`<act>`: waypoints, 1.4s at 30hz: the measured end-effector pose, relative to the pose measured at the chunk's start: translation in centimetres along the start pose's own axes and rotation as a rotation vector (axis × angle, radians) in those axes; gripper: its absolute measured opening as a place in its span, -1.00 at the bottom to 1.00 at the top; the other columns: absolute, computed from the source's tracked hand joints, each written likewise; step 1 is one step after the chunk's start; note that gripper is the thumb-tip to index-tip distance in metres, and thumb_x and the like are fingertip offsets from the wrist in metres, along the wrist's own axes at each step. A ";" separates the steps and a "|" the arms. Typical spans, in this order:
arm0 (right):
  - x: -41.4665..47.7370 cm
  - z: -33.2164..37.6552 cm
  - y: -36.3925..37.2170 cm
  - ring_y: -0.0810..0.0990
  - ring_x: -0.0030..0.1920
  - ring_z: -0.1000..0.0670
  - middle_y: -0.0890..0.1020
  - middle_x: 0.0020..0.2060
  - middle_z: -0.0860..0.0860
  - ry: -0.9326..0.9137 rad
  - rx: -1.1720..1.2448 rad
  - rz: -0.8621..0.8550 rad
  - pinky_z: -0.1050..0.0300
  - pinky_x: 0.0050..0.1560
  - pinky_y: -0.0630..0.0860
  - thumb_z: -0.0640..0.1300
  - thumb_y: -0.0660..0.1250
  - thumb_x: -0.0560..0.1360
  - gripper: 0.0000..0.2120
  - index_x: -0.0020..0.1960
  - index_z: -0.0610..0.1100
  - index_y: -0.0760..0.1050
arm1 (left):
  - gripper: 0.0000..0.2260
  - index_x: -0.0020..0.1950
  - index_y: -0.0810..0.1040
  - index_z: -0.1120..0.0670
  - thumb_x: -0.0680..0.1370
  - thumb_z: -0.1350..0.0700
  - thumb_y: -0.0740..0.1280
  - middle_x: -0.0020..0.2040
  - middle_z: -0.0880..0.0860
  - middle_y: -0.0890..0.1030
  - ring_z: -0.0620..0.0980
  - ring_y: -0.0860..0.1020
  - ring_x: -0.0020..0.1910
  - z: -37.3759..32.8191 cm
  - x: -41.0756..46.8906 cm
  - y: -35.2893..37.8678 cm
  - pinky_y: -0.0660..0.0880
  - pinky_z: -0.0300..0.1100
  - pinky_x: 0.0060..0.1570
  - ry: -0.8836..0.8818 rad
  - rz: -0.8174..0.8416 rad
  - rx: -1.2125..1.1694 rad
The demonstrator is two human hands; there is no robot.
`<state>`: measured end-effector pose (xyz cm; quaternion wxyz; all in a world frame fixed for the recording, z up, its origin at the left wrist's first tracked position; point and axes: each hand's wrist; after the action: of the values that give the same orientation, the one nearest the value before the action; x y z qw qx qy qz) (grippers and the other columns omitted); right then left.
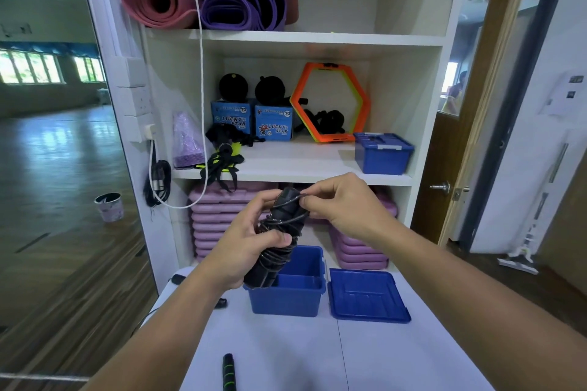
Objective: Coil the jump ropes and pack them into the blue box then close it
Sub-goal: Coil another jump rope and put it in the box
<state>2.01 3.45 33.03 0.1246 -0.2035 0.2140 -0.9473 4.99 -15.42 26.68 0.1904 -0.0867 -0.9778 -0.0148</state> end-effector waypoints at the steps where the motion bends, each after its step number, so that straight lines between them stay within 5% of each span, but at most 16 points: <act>1: 0.0 -0.2 0.1 0.72 -0.10 0.06 0.75 -0.21 0.06 -0.004 -0.025 -0.006 0.02 0.06 0.66 -0.17 0.43 0.48 -0.88 -0.07 -0.04 0.74 | -0.49 0.21 0.57 -0.18 0.37 0.29 0.42 0.13 0.05 0.63 -0.04 0.61 0.01 -0.1 0.0 -0.1 0.56 -0.14 -0.04 0.005 0.003 0.019; 8: 0.0 0.2 0.7 0.66 -0.28 -0.11 0.68 -0.41 0.00 -0.060 -0.266 -0.100 -0.10 -0.16 0.65 -0.09 0.35 0.51 -0.75 -0.32 -0.01 0.67 | -0.51 0.28 0.48 -0.16 0.42 0.21 0.42 0.09 0.06 0.62 0.01 0.62 -0.06 -0.8 0.3 -0.3 0.63 -0.10 -0.10 0.026 -0.008 0.254; 15: 0.3 0.6 -0.6 0.72 -0.02 -0.04 0.74 -0.09 -0.14 0.114 0.068 0.137 0.15 0.02 0.65 -0.27 0.35 0.56 -0.86 -0.02 -0.23 0.70 | -0.48 0.32 0.46 -0.18 0.47 0.27 0.43 0.09 -0.08 0.60 0.12 0.58 0.01 -0.5 -0.2 -0.7 0.57 -0.11 -0.03 0.083 -0.011 0.380; 19: 0.1 0.5 -1.0 0.72 -0.05 -0.12 0.70 -0.15 -0.24 0.151 0.188 0.161 0.16 -0.05 0.66 -0.35 0.39 0.51 -0.96 -0.04 -0.31 0.61 | -0.50 0.35 0.44 -0.17 0.50 0.23 0.42 0.03 -0.08 0.61 0.03 0.55 -0.13 0.0 -0.7 -0.5 0.55 -0.06 -0.10 0.121 -0.007 0.427; 22: -0.1 0.5 -0.3 0.72 -0.13 -0.10 0.66 -0.27 -0.17 0.124 0.245 0.106 0.18 -0.14 0.66 -0.36 0.38 0.51 -0.94 -0.09 -0.25 0.54 | -0.47 0.39 0.39 -0.21 0.49 0.16 0.41 0.07 -0.12 0.60 -0.07 0.55 -0.05 0.4 -0.8 -0.3 0.50 -0.09 -0.03 0.153 -0.043 0.445; 25: 0.0 0.1 0.3 0.72 -0.14 -0.07 0.71 -0.19 -0.21 0.089 0.260 0.071 0.13 -0.13 0.67 -0.31 0.39 0.53 -0.92 -0.13 -0.20 0.57 | -0.34 0.48 0.29 -0.23 0.49 0.23 0.42 0.16 -0.11 0.59 -0.10 0.59 0.03 0.3 -1.0 -0.2 0.49 -0.27 0.03 0.179 -0.090 0.449; 29: -0.3 -0.3 1.6 0.68 -0.17 -0.03 0.71 -0.24 -0.01 -0.122 -0.184 -0.081 0.01 -0.10 0.64 -0.12 0.36 0.56 -0.88 -0.15 -0.09 0.57 | -0.35 0.51 0.33 -0.21 0.45 0.11 0.38 0.27 -0.16 0.54 -0.08 0.53 0.26 0.4 -1.0 -0.1 0.44 -0.26 0.21 0.265 -0.166 0.580; 32: -0.7 0.5 2.7 0.50 -0.16 -0.07 0.53 -0.19 0.02 -0.303 -0.594 -0.188 0.02 -0.16 0.43 -0.05 0.20 0.62 -0.82 -0.13 -0.09 0.41 | -0.38 0.44 0.43 -0.15 0.37 0.10 0.38 0.12 -0.10 0.55 -0.03 0.55 0.11 0.5 -0.6 -0.1 0.52 -0.17 0.10 0.295 -0.255 0.601; 35: -0.7 0.9 3.1 0.41 -0.17 -0.09 0.40 -0.19 0.01 -0.340 -0.629 -0.113 0.03 -0.17 0.30 -0.06 0.11 0.65 -0.84 -0.10 -0.05 0.30 | -0.43 0.36 0.49 -0.15 0.33 0.03 0.36 -0.03 -0.08 0.50 -0.07 0.51 -0.01 0.3 -0.5 -0.1 0.46 -0.29 0.02 0.329 -0.321 0.624; 42: 0.2 0.5 3.0 0.37 -0.21 -0.04 0.43 -0.23 0.01 -0.393 -0.591 0.010 0.00 -0.20 0.31 -0.10 0.14 0.64 -0.82 -0.14 -0.08 0.32 | -0.47 0.22 0.47 -0.20 0.27 0.10 0.40 0.13 -0.03 0.45 -0.18 0.49 0.10 0.5 -0.4 -0.7 0.36 -0.47 0.10 0.305 -0.355 0.594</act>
<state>2.49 0.55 32.14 0.1036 -0.4083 0.4516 -0.7866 5.06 -16.11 26.05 0.3452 0.1464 -0.8997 0.2236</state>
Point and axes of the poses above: each hand's wrist, its own x-axis towards the middle knuckle, its own y-axis out of the palm, z = x × y
